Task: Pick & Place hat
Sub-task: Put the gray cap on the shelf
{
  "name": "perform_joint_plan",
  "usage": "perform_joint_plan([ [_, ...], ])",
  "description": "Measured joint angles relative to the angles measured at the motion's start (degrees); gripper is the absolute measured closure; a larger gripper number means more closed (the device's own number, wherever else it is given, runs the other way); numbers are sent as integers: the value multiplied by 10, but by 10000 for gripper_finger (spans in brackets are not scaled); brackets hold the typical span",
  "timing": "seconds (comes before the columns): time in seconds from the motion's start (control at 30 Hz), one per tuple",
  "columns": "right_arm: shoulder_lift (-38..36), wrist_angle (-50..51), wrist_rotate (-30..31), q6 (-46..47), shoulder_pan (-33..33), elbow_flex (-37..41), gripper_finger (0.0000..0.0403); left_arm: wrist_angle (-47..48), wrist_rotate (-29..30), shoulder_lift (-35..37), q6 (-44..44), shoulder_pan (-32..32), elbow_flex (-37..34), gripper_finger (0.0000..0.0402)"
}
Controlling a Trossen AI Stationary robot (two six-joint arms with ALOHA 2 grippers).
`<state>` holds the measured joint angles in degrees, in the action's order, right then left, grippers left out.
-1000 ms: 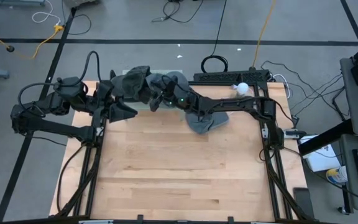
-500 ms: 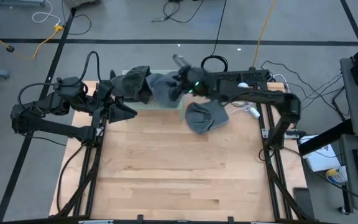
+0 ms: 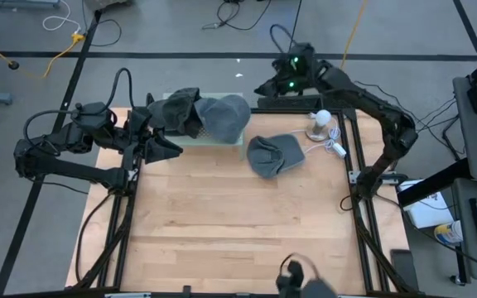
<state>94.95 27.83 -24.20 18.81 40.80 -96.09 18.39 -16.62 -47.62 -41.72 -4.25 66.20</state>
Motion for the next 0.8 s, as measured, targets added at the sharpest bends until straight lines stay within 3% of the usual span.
perform_joint_plan([
  [0.4, 94, -11, -246, -5, 127, 0, 208, 0, 1, 0, 8, 0, 0, 289],
  [0.8, 187, -69, -274, -13, 130, 0, 208, 0, 2, 0, 13, 0, 0, 289],
])
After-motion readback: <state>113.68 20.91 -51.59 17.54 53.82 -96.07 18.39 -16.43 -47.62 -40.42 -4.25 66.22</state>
